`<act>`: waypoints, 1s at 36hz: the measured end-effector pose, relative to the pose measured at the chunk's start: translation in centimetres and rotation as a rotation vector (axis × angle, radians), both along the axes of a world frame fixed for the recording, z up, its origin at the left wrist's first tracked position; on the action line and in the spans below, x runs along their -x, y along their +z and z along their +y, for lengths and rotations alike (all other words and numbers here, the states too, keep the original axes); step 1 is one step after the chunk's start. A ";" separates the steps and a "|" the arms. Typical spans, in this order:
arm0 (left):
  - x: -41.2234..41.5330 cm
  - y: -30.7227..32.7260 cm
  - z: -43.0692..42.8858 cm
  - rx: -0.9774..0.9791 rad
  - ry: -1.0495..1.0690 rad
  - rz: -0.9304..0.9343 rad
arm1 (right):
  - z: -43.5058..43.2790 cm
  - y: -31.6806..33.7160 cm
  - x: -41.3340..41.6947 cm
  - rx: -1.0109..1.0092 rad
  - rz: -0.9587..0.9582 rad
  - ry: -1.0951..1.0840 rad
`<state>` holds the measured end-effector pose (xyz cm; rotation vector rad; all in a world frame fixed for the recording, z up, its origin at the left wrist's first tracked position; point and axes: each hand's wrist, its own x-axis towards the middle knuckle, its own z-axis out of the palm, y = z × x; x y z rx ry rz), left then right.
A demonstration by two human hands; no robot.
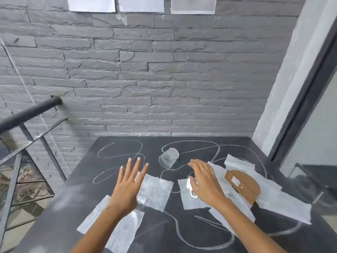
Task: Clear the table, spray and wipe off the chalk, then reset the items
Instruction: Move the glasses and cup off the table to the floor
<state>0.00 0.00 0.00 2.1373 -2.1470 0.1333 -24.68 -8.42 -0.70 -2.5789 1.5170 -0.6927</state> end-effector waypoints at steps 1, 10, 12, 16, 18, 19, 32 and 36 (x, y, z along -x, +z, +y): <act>-0.5 -0.9 -0.7 -0.047 -0.014 -0.063 | -1.7 -0.8 -0.5 -0.021 0.030 0.039; -4.2 -9.1 -5.4 -0.317 -0.011 -0.093 | -14.3 -6.7 -5.5 -0.092 0.413 0.272; -4.2 -10.3 -6.2 -0.375 -0.010 -0.107 | -16.9 -8.1 -6.6 -0.062 0.488 0.321; -4.3 -11.7 -7.5 -0.416 -0.005 -0.061 | -20.8 -9.6 -8.2 0.017 0.676 0.411; -4.6 -11.9 -8.2 -0.426 -0.018 -0.024 | -22.5 -10.0 -8.9 0.028 0.716 0.432; -4.6 -11.9 -8.4 -0.417 -0.031 -0.003 | -23.0 -10.0 -9.0 0.018 0.719 0.429; -4.5 -12.3 -8.6 -0.292 -0.047 0.033 | -26.6 -12.1 -11.2 0.041 0.623 0.477; -4.7 -12.3 -8.4 -0.297 -0.041 0.049 | -26.4 -12.3 -10.7 0.014 0.458 0.473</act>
